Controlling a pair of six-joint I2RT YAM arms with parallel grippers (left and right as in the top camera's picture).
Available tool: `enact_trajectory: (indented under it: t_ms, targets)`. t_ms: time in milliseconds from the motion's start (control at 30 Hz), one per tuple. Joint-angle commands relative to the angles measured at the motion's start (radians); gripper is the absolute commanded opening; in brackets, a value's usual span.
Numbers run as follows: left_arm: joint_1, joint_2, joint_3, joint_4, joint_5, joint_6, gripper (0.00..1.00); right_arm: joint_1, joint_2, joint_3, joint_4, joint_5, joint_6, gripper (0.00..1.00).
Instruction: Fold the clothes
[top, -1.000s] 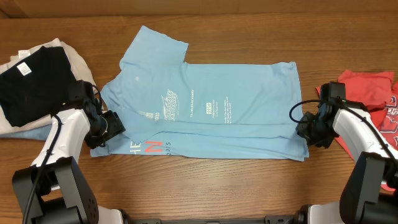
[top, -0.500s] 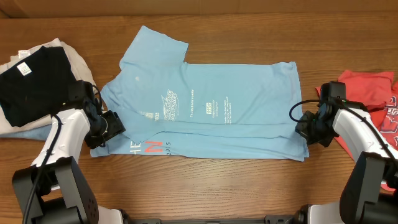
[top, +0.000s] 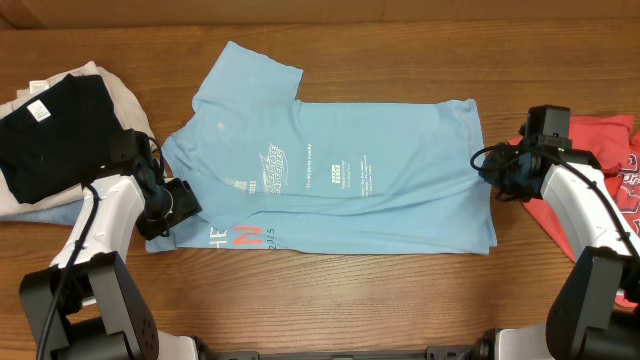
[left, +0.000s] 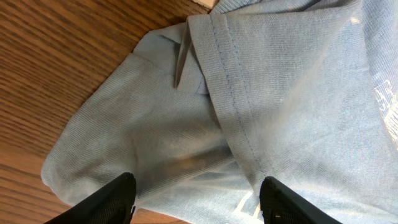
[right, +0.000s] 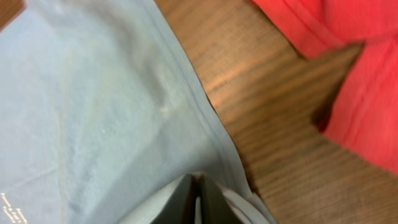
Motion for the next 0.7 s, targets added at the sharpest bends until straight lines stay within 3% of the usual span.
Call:
enact_trajectory:
  t_ms: [0,100,333,500,667]
  targets:
    - [0.004,-0.016,0.019,-0.007,0.011,0.019,0.67,-0.003,0.002,0.020,0.014,-0.005,-0.003,0.17]
    - [0.004,-0.016,0.019,-0.010,0.011,0.019,0.67,-0.003,0.002,0.020,0.006,-0.005,-0.004,0.26]
    - [0.004,-0.016,0.019,-0.010,0.011,0.019,0.67,0.012,0.002,0.020,-0.085,-0.046,-0.084,0.23]
    - [0.004,-0.016,0.019,-0.011,0.011,0.019,0.67,0.016,0.002,0.019,-0.196,0.020,-0.025,0.22]
    - [0.004,-0.016,0.019,-0.010,0.011,0.020,0.67,0.016,0.002,0.005,-0.156,0.074,-0.031,0.23]
